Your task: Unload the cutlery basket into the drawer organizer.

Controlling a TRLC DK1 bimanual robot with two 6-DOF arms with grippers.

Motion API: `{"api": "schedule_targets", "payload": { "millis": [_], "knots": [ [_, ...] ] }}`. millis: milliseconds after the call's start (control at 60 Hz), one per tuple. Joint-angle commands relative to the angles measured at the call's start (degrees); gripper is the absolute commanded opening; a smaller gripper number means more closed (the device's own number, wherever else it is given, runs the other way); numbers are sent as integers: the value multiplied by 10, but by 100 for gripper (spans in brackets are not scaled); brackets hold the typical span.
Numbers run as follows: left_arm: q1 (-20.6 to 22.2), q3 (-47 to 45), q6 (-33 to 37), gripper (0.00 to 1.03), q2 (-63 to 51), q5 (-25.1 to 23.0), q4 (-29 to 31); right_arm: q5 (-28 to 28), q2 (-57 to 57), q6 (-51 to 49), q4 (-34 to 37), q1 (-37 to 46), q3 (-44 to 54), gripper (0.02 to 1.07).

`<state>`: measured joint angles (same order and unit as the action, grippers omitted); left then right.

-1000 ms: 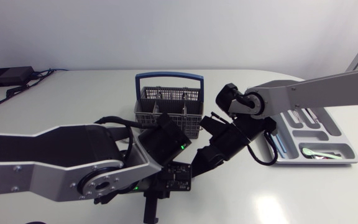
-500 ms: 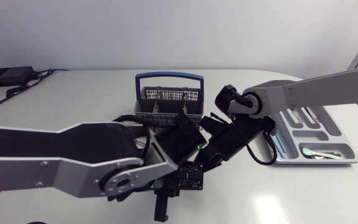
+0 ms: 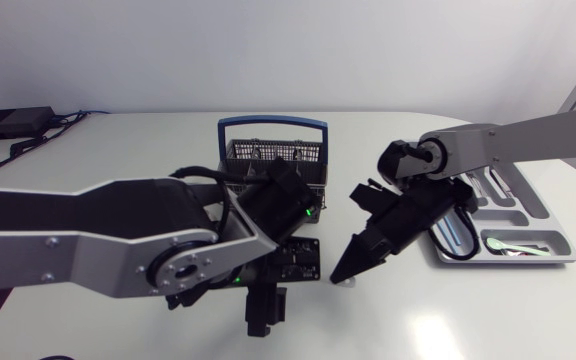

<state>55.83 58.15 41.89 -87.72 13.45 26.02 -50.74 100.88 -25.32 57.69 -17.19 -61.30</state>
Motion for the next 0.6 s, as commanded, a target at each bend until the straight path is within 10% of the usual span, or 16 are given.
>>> {"api": "schedule_targets", "payload": {
  "millis": [0, 333, 583],
  "knots": [
    [-19, 14, -17, 100, 24, 3, 10, 8, 20, -78, 53, 45, -15, 7],
    [-41, -23, -20, 100, 42, 3, 10, 125, 79, -360, 240, 283, -114, 7],
    [-41, -36, -26, 100, 43, 3, 10, 229, 139, -440, 240, 414, -194, 7]
  ]
}}
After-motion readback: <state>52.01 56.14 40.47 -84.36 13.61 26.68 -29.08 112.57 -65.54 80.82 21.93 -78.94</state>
